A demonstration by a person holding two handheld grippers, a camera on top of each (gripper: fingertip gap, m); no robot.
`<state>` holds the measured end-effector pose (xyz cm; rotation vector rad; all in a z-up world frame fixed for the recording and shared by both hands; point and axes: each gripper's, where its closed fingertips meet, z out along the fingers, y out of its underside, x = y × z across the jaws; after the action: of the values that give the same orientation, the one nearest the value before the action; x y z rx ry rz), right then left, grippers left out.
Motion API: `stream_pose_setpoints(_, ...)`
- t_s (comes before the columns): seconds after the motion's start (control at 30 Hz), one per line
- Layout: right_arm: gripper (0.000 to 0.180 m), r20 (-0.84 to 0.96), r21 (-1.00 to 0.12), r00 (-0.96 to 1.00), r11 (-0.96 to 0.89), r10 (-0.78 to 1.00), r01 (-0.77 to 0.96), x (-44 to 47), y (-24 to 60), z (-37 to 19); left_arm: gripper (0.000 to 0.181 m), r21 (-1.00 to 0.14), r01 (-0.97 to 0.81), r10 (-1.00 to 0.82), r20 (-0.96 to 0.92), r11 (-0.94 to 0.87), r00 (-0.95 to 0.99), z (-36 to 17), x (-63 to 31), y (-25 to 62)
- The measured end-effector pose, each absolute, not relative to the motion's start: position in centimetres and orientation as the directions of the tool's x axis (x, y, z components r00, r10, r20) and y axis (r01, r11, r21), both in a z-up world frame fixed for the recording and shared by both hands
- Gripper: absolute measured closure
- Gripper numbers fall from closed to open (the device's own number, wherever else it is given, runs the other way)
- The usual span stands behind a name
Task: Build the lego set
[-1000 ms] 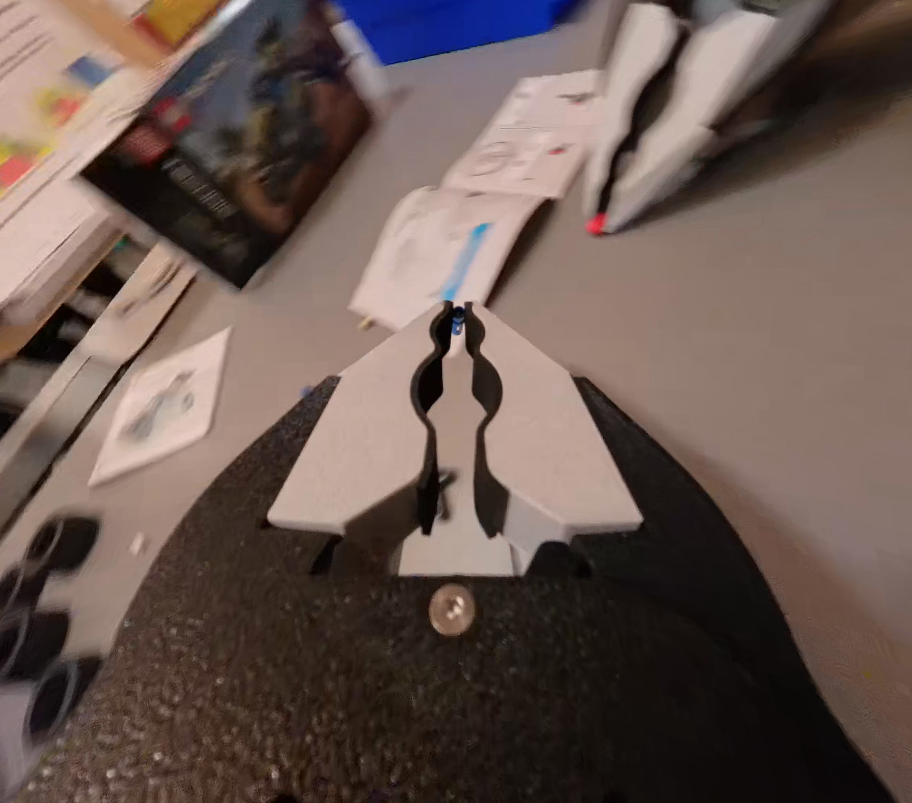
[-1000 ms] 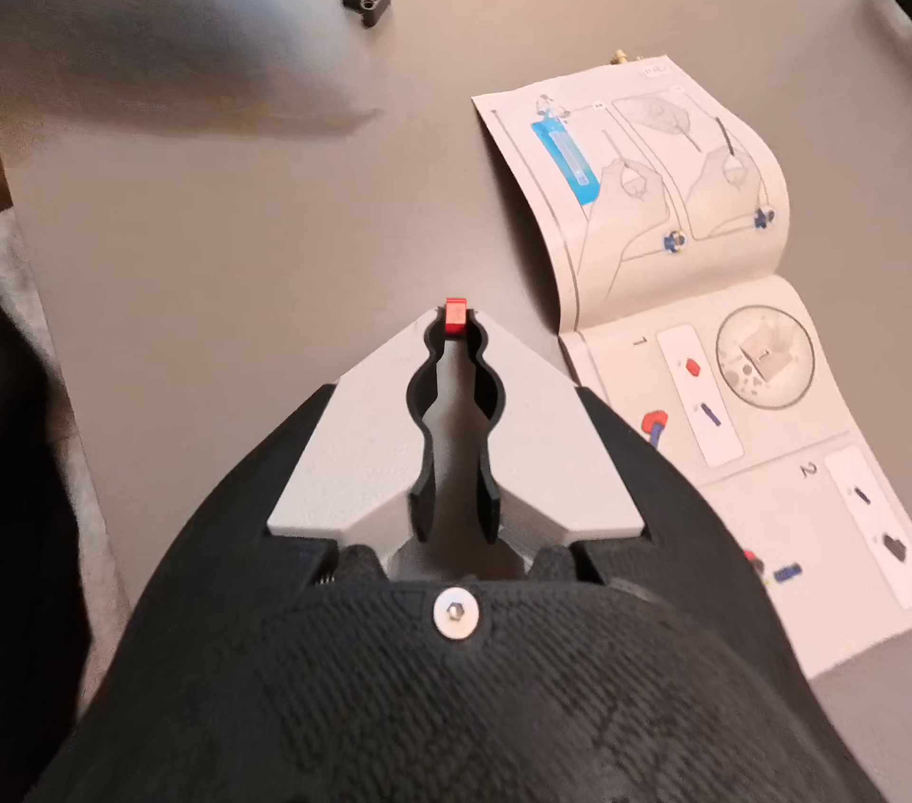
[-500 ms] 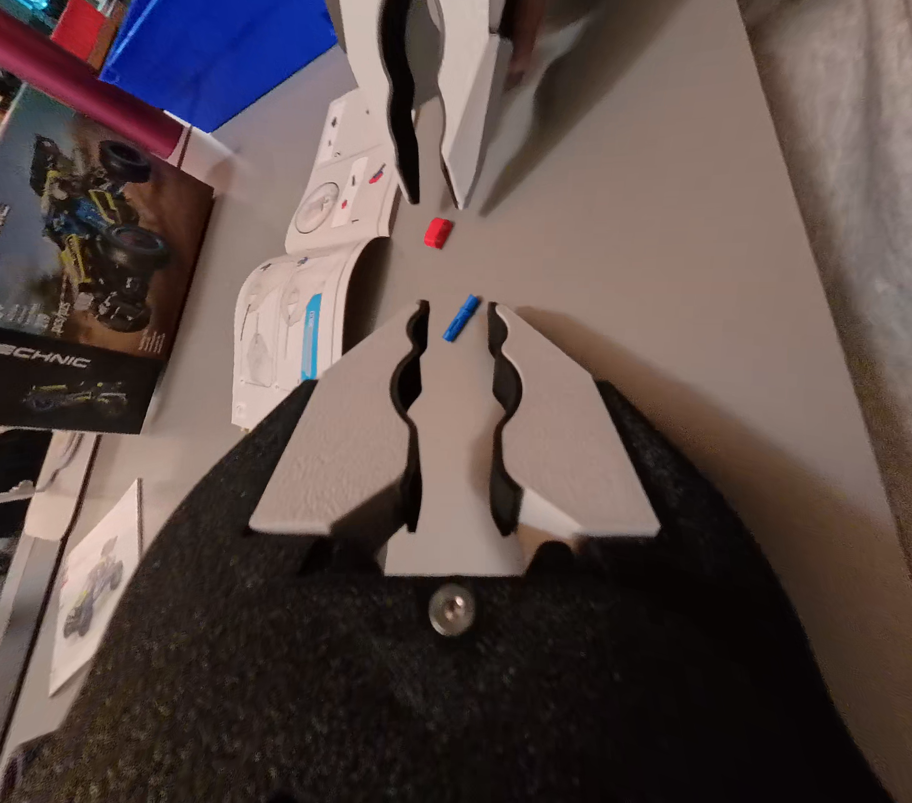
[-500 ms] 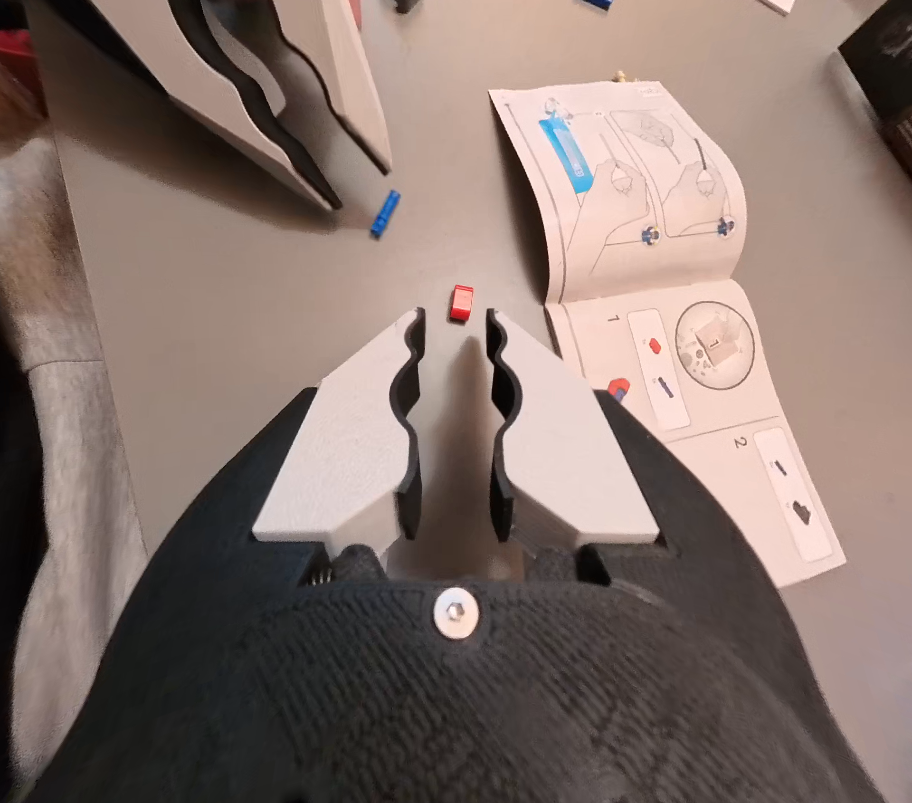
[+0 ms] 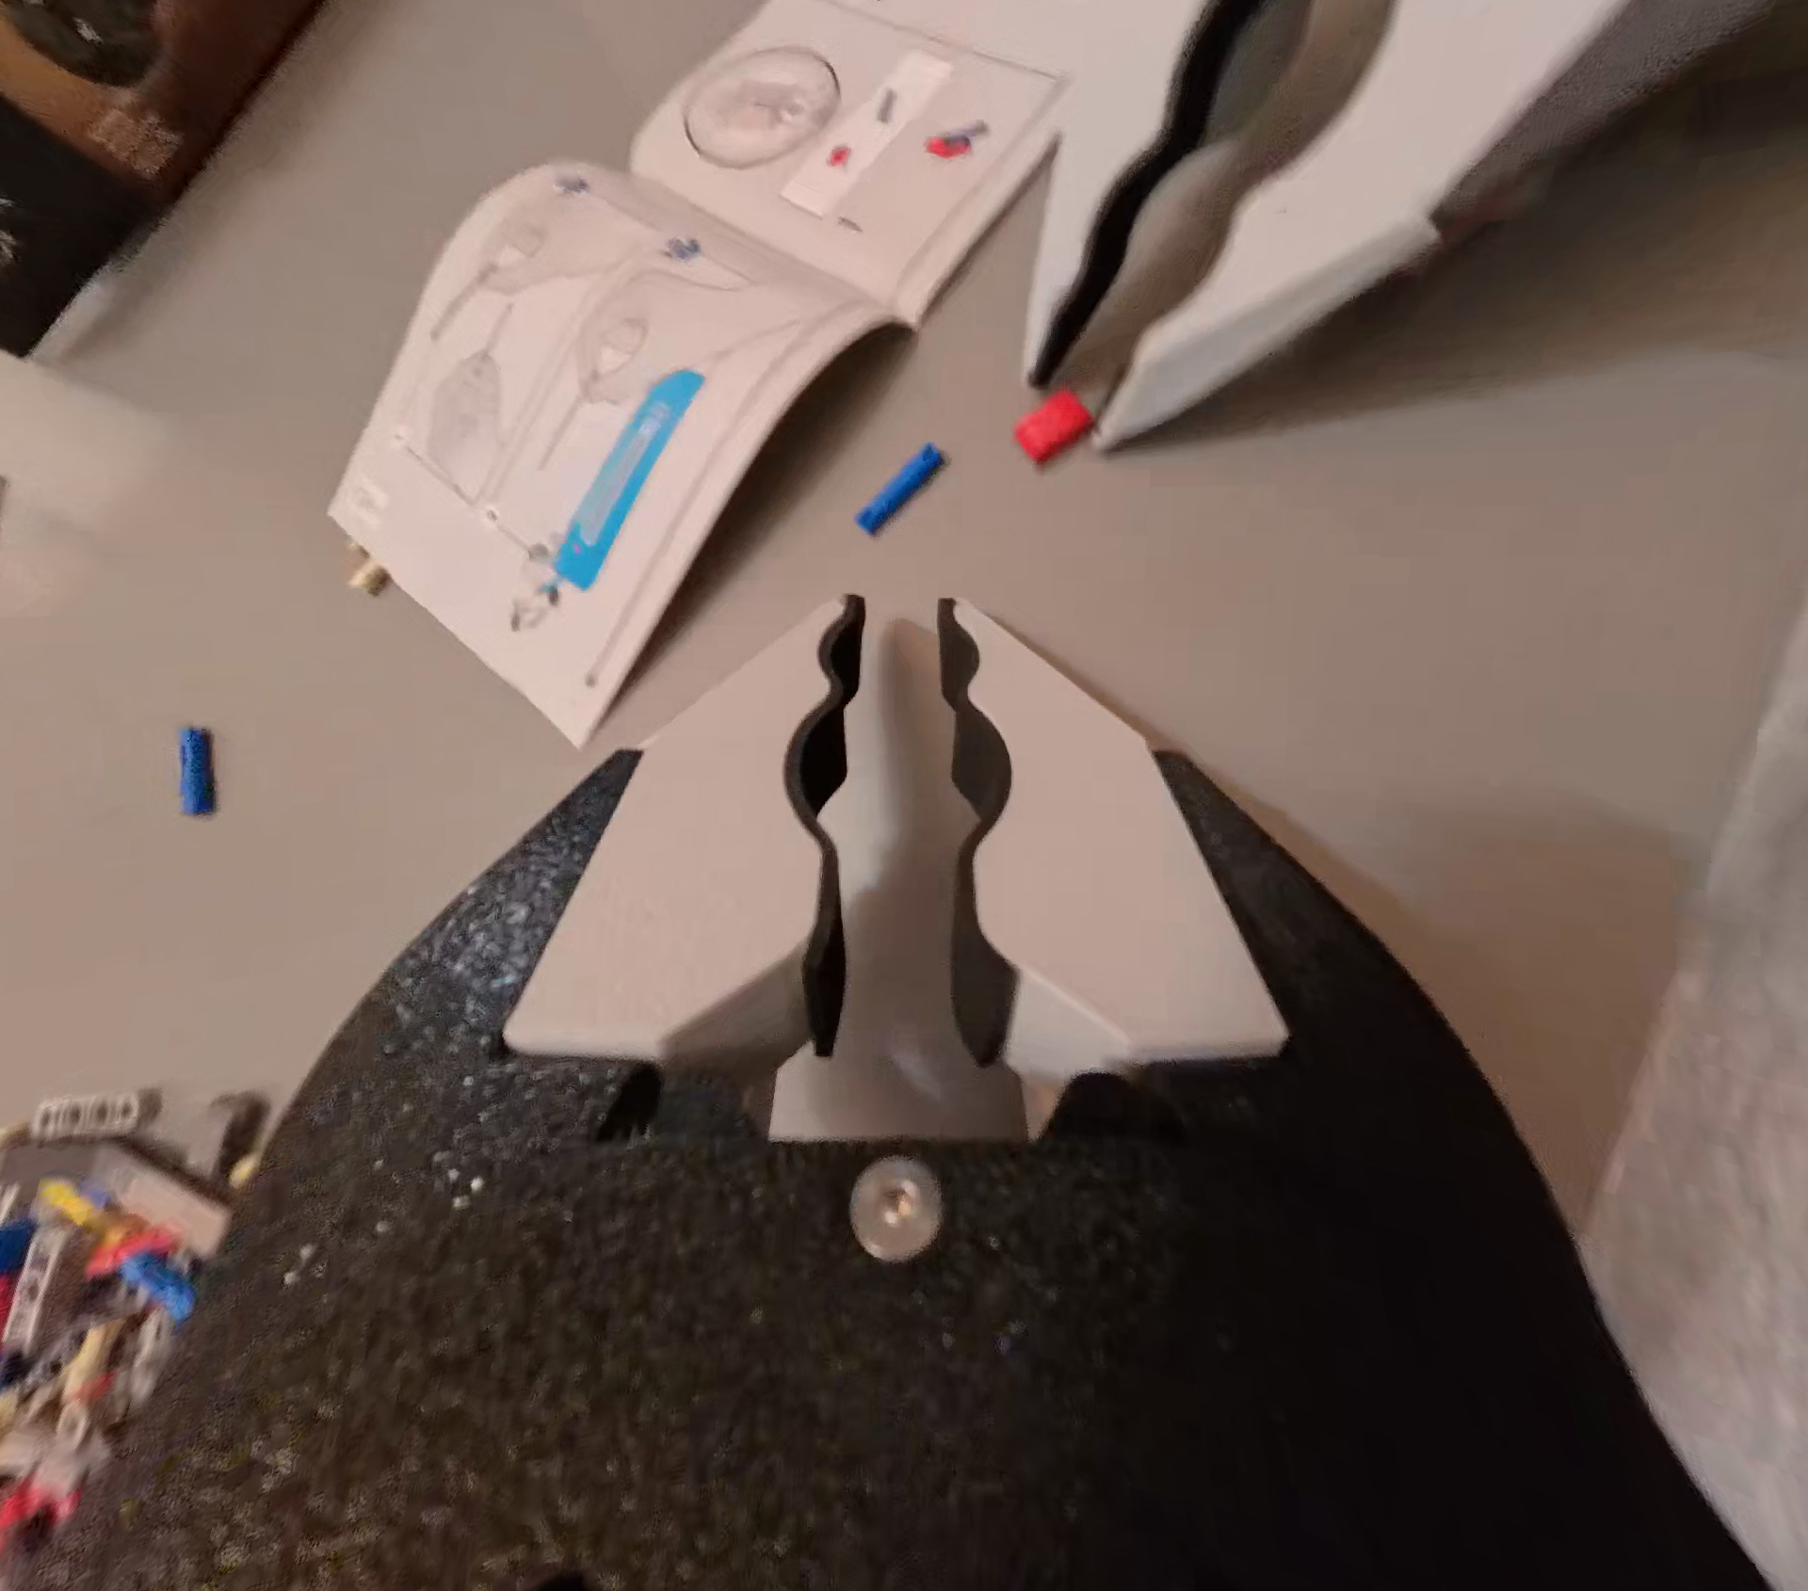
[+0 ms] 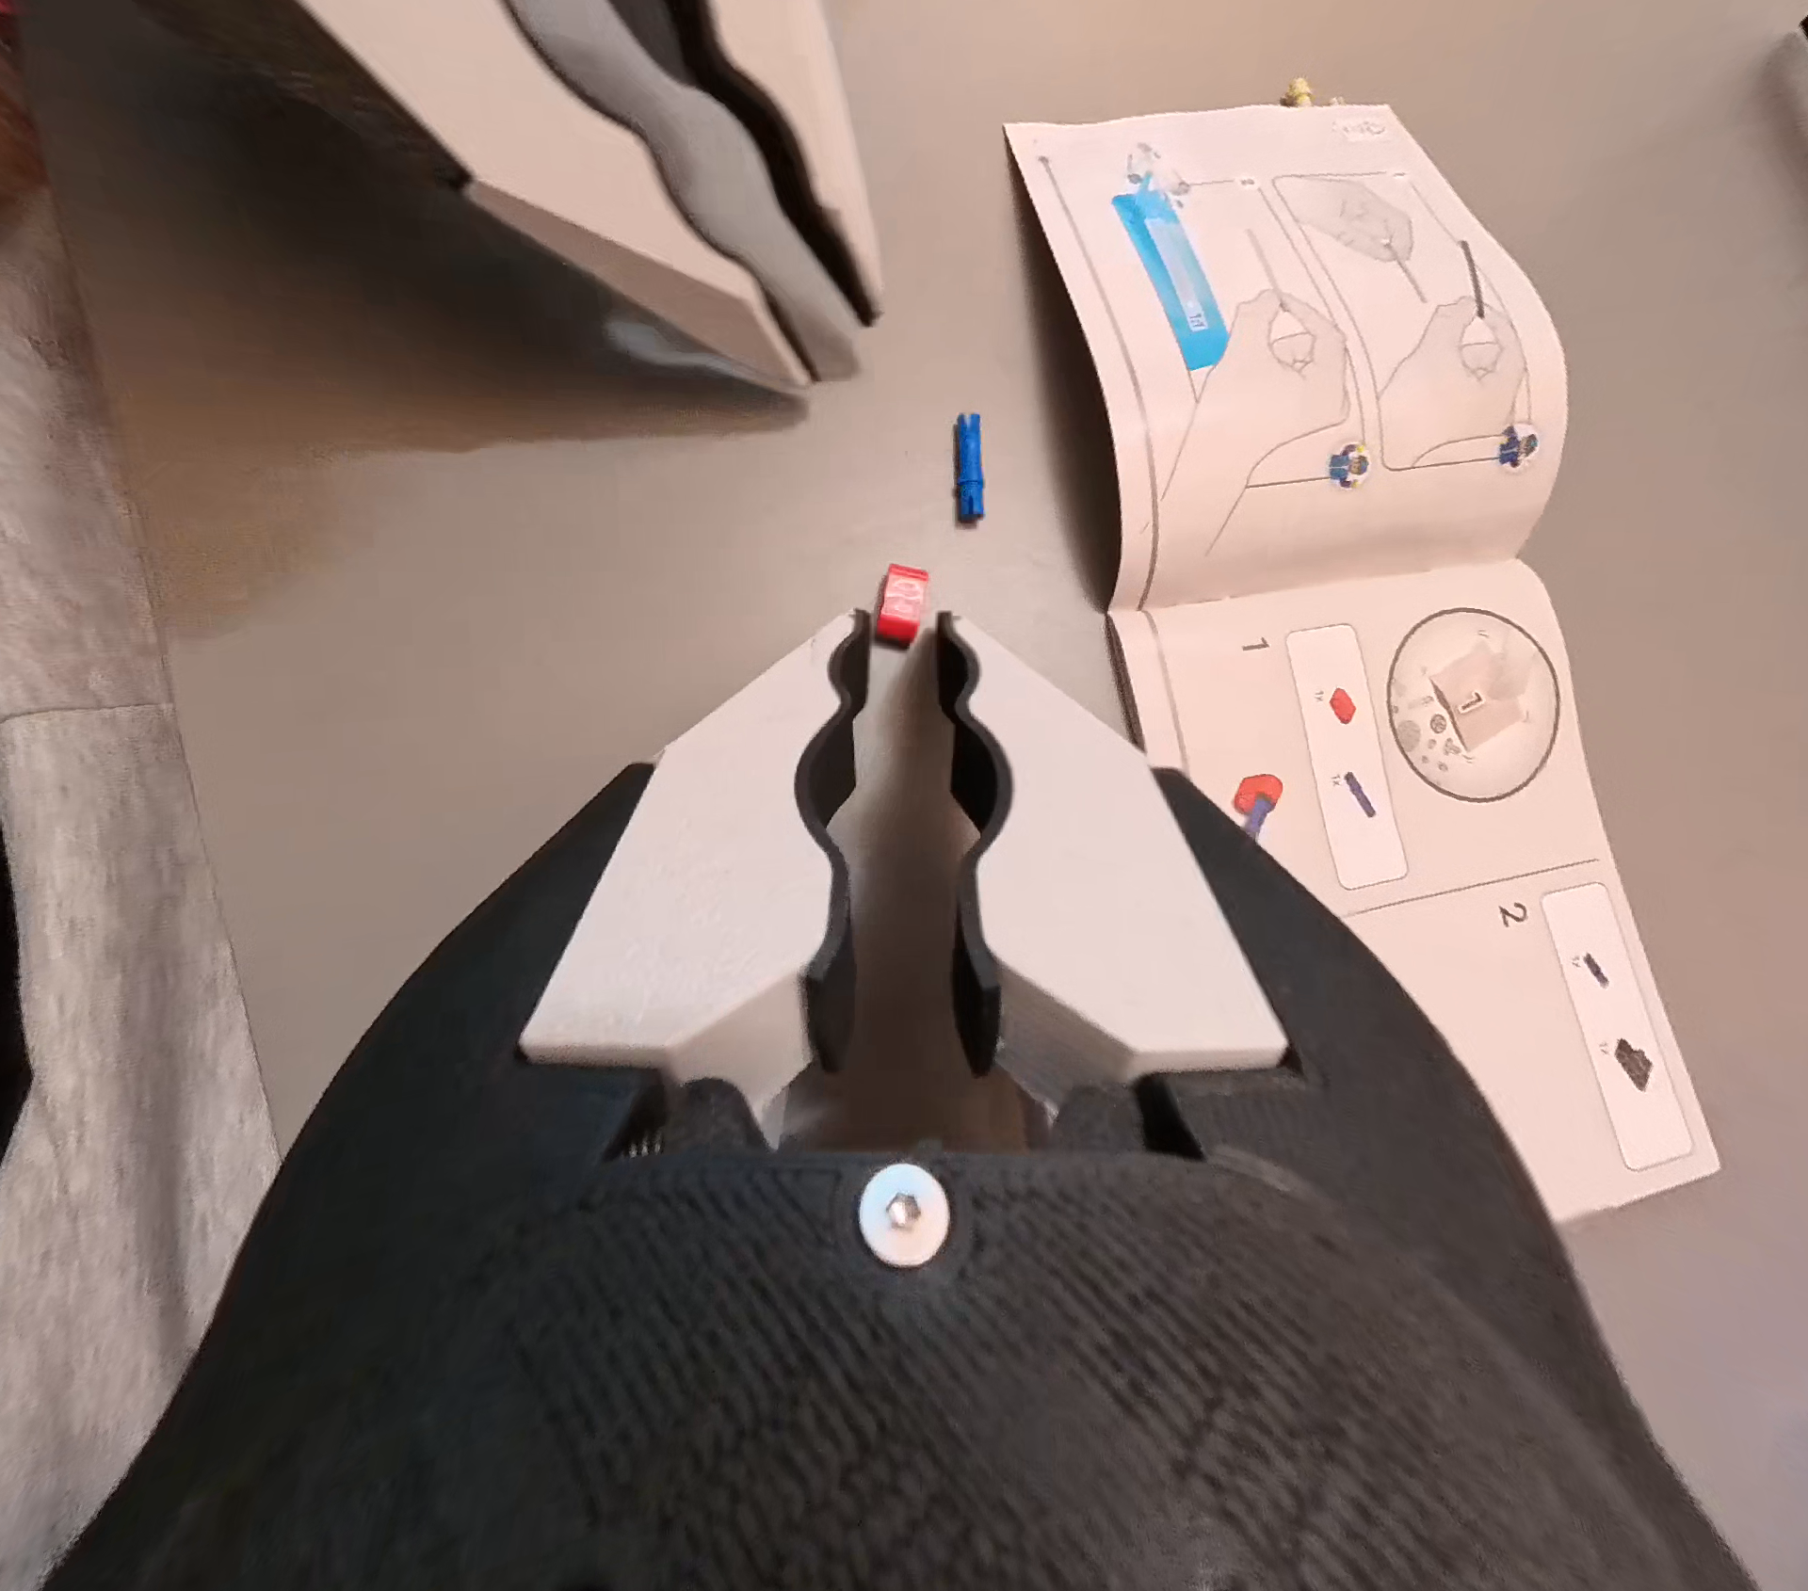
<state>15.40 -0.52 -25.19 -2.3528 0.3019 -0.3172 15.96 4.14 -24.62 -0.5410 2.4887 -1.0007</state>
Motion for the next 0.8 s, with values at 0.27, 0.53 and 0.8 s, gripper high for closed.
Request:
stream_pose_setpoints(0.27, 0.164, 0.168, -0.702, 0.915, -0.696, -0.366, -0.149, 15.9, -2.6, -23.8, 0.165, -0.704, -0.187, -0.419, -0.171, 0.685, -0.892, -25.4, 18.1, 1.0)
stream_pose_setpoints(0.53, 0.164, 0.151, -0.68, 0.877, -0.692, -0.456, -0.242, 16.9, -8.6, -23.4, 0.178, -0.714, -0.253, -0.434, -0.079, 0.653, -0.898, -25.6, 18.1, 0.8)
stream_pose_setpoints(0.8, 0.16, 0.312, -0.768, 0.864, -0.641, -0.396, -0.016, 17.0, -7.5, -19.9, 0.178, -0.778, -0.257, -0.453, -0.04, 0.573, -0.89, -23.4, 17.6, 1.4)
